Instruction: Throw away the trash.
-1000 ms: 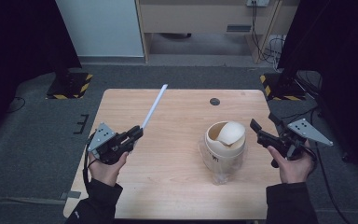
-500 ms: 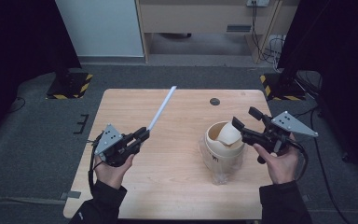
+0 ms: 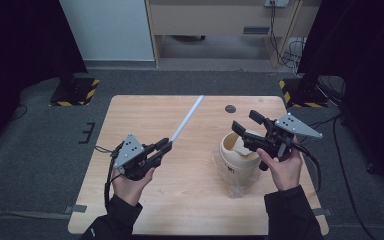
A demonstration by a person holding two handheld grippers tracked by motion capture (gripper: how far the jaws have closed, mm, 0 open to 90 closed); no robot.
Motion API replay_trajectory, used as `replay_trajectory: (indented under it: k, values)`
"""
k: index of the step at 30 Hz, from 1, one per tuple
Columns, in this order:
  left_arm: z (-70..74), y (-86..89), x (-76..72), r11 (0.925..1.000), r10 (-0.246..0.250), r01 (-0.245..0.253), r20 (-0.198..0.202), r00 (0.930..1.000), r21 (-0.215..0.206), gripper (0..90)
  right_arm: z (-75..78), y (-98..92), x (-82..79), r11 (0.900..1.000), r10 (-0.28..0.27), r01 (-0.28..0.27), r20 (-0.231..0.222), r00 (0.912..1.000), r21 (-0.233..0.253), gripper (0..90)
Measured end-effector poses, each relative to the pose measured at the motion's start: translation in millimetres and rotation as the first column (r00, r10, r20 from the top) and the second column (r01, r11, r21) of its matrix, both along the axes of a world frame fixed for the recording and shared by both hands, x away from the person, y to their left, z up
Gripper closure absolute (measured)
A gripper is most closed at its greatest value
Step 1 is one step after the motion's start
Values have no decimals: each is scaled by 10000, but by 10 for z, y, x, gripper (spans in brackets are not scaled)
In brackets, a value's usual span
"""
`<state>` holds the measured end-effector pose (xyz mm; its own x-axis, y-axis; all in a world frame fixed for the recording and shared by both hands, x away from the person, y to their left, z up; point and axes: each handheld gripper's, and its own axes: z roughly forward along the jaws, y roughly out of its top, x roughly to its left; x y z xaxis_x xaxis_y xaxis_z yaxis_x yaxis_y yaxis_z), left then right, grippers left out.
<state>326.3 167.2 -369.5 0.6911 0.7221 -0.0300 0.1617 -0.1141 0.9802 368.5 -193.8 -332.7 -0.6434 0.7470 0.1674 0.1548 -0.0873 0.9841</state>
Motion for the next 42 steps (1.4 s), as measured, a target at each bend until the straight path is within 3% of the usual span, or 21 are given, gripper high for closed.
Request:
replay_trajectory:
  k: [4, 11, 15, 19, 29, 36, 42]
  values:
    - [-4, -89, 13, 9998, -192, 192, 19, 9998, -2, 788, -16, 52, 11, 9998, 162, -164, -88, 9998, -149, 266]
    - [5, -293, 3, 9983, -566, 563, 203, 9982, 164, 788, -8, 204, 28, 9983, 562, -566, -339, 9978, -117, 311]
    - [-9, -381, 0, 9969, -758, 754, 199, 9969, 218, 788, -19, 253, 33, 9968, 789, -782, -453, 9959, 166, 336]
    - [-34, -453, -20, 9948, -964, 957, 188, 9952, 344, 788, -40, 275, 39, 9965, 840, -838, -541, 9950, 58, 360]
    - [-57, -556, -58, 9909, -1295, 1284, 248, 9913, 394, 788, -75, 329, 37, 9936, 1132, -1125, -771, 9906, 138, 451]
    - [-81, -601, -61, 9888, -1439, 1433, 113, 9895, 428, 788, -103, 371, 27, 9912, 1323, -1308, -879, 9873, 227, 564]
    - [-124, -601, -44, 9881, -1470, 1474, -113, 9891, 442, 787, -101, 387, 12, 9843, 1692, -1629, -1016, 9803, 677, 665]
